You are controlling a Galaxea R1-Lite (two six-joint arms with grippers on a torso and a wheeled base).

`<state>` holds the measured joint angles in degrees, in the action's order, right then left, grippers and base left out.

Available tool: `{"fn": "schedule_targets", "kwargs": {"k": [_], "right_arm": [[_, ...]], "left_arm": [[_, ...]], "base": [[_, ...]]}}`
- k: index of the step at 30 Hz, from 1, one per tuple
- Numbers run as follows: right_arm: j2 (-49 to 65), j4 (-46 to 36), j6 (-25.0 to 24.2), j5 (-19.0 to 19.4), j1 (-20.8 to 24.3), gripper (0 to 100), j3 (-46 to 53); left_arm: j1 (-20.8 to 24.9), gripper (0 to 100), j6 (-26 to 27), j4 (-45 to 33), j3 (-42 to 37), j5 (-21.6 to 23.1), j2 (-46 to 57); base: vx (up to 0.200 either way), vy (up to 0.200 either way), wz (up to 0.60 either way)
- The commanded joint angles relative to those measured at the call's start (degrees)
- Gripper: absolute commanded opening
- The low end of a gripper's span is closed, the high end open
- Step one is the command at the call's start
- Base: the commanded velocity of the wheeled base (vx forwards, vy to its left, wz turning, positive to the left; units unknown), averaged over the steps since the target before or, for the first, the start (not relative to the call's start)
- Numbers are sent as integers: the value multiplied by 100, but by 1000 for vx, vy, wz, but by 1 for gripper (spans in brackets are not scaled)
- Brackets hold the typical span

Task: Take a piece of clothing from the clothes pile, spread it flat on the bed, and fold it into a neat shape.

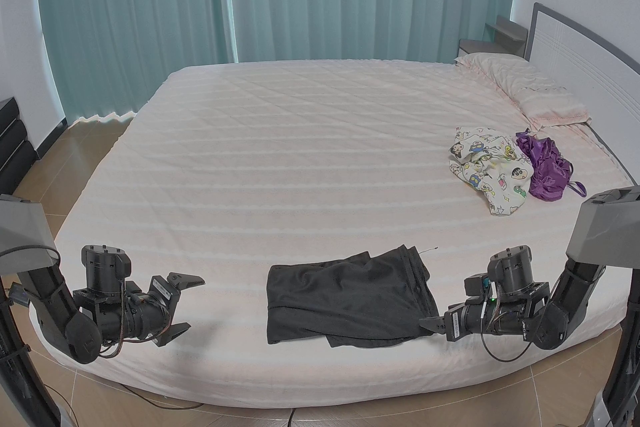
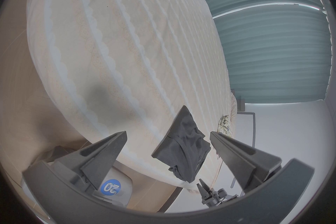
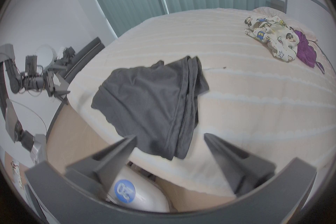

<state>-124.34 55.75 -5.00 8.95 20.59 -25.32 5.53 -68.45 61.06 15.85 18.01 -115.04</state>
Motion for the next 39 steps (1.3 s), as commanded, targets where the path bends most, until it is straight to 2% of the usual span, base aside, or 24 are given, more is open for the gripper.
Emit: {"fn": "schedule_targets", "kwargs": {"k": [1, 4, 5, 7, 12, 13, 16, 21, 27, 39], "right_arm": [[139, 6, -238, 63, -134, 100, -324], [103, -82, -933, 54, -152, 100, -799], [103, -82, -933, 54, -152, 100, -799], [-222, -178, -1416, 2, -134, 100, -1274], [-881, -477, -1873, -192, -73, 100, -2126], [-881, -477, -1873, -192, -73, 100, -2126], [-1329, -899, -2031, -482, -20, 100, -2926], [-1461, -1154, -2181, -526, -11, 100, -3638], [-1259, -1286, -2198, -517, 6, 100, -3893], [-1479, -1453, -2216, -543, 332, 100, -4227]], "left_arm": [[0, 100, -2, 2, 6, 1, -9], [0, 100, -10, 2, 6, 1, -9], [0, 100, -10, 2, 6, 1, -9], [0, 100, -2, 2, 6, 1, -9], [0, 100, -10, 2, 6, 1, -9], [0, 100, -10, 2, 6, 1, -9], [0, 100, -2, 2, 6, 1, -9], [0, 100, -2, 2, 6, 1, -9], [0, 100, -2, 2, 6, 1, -9], [0, 100, -2, 2, -3, 1, -9]], "base": [[0, 0, 0], [0, 0, 0], [0, 0, 0], [0, 0, 0], [0, 0, 0], [0, 0, 0], [0, 0, 0], [0, 0, 0], [0, 0, 0], [0, 0, 0]]}}
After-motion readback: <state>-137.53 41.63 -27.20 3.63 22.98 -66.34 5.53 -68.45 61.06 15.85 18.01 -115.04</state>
